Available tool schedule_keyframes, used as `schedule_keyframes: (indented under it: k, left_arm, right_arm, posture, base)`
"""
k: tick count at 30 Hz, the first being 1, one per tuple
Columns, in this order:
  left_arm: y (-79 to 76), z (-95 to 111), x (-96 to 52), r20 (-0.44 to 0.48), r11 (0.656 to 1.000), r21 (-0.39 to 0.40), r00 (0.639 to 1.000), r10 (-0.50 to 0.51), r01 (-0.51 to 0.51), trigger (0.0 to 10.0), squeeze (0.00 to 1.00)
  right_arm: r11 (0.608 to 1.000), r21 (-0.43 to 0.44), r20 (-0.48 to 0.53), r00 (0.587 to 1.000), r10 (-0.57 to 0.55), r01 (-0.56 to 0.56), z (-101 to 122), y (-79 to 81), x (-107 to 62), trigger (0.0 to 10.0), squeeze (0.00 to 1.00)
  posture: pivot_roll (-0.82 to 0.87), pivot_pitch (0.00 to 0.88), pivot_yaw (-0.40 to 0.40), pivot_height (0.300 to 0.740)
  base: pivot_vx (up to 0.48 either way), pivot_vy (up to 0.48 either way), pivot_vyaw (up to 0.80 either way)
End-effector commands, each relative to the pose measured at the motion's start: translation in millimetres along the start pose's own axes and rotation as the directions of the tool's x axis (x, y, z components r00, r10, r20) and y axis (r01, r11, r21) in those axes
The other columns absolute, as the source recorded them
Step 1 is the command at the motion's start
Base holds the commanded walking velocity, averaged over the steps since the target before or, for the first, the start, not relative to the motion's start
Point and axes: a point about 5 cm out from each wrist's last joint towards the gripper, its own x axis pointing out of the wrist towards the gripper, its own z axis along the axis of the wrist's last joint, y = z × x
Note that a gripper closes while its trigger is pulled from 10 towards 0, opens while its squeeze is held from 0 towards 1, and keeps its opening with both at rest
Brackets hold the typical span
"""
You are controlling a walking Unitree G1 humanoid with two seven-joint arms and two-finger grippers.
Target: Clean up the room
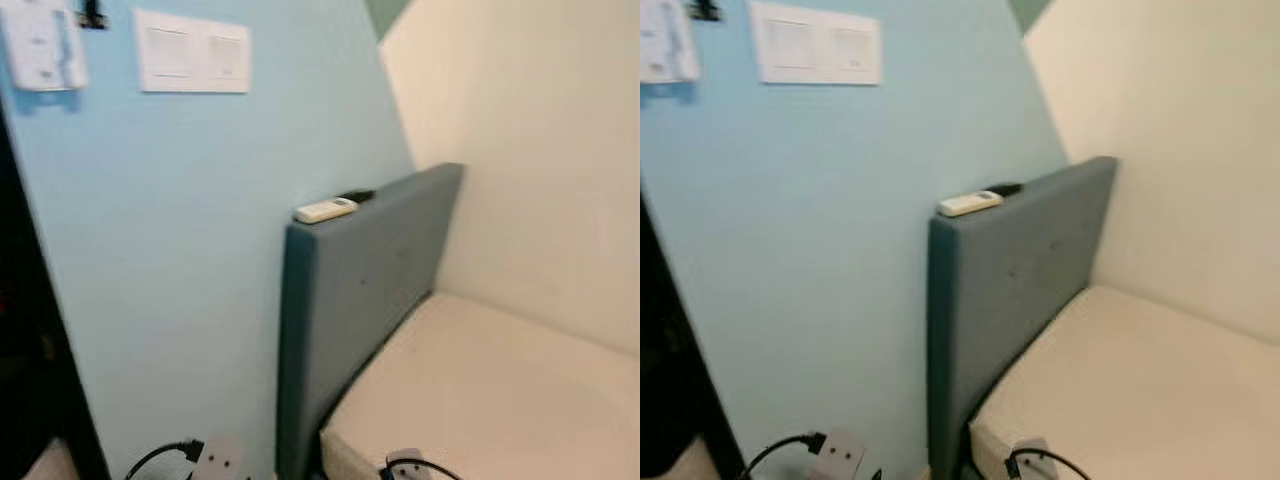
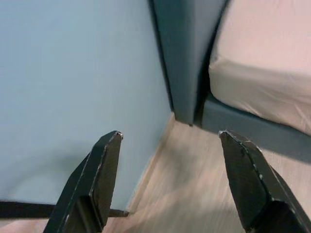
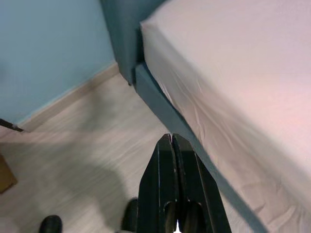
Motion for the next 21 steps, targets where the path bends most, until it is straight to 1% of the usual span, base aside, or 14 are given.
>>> schedule_keyframes:
  k: [1,21]
  left_arm:
    - [-2.4,-1.5,-0.5,-0.007,1.000,-0.001,1.000,-0.012,0.012,10.0,0.00]
    - [-2.0,-1.7,-1.0,0.001,0.999,0.003,0.999,-0.039,0.039,10.0,0.00]
  right_arm:
    - [1.000,0.009,-0.010,1.000,-0.017,0.017,-2.1,-5.7,-1.7,10.0,0.00]
    - [0.999,0.019,-0.012,1.000,-0.027,0.028,-3.6,-6.7,-3.2,10.0,0.00]
  posture:
    - [0.03,0.070,-0.029,0.740]
    - [0.02,0.052,-0.008,0.740]
  base:
    - [0.000,0.000,-0.80]
    - [0.000,0.000,-0.80]
